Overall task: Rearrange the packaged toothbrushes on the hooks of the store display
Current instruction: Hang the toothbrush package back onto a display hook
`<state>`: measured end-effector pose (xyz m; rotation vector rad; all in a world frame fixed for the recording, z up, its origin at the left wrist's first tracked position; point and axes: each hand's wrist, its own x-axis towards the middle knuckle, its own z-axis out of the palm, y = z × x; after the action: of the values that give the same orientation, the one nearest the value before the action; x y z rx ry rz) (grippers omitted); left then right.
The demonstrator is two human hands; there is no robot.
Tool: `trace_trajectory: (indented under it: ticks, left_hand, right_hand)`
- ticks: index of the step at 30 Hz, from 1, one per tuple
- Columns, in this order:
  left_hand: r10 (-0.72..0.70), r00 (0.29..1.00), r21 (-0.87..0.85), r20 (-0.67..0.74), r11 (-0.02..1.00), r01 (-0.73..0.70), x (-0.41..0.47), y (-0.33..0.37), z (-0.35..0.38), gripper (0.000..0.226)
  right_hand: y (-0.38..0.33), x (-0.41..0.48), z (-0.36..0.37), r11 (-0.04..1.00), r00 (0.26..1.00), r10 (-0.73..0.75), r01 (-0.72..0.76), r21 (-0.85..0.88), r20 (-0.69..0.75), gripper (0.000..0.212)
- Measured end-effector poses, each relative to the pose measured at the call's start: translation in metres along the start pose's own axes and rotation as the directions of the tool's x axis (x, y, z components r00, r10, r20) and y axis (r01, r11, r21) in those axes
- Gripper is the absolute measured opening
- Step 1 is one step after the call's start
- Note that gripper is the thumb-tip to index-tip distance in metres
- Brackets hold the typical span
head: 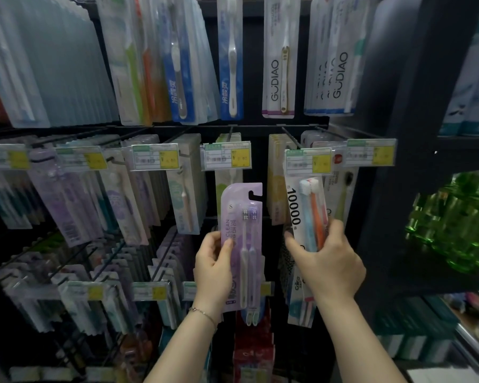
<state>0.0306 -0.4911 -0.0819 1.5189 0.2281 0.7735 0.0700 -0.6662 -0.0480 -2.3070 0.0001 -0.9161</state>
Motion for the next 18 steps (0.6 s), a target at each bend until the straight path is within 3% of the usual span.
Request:
trace_trajectory:
  ticks: [4, 11, 18]
  left_hand:
    - [0.01, 1.0, -0.043, -0.002, 0.999, -0.01, -0.003, 0.0, -0.004, 0.013]
    - [-0.004, 1.0, -0.044, -0.016, 0.999, 0.003, -0.008, -0.008, -0.021, 0.014]
    - [-0.033, 0.998, -0.019, -0.056, 0.999, 0.032, -0.019, -0.024, -0.051, 0.012]
  right_hand:
    - [-0.001, -0.01, 0.002, 1.0, 0.998, -0.004, 0.004, -0.002, 0.063, 0.068]
    - [-0.009, -0.035, 0.016, 0.999, 0.937, 0.025, -0.033, 0.017, 0.348, 0.075]
    - [-0.021, -0.066, 0.041, 0.999, 0.911, -0.02, 0.034, -0.026, 0.413, 0.054]
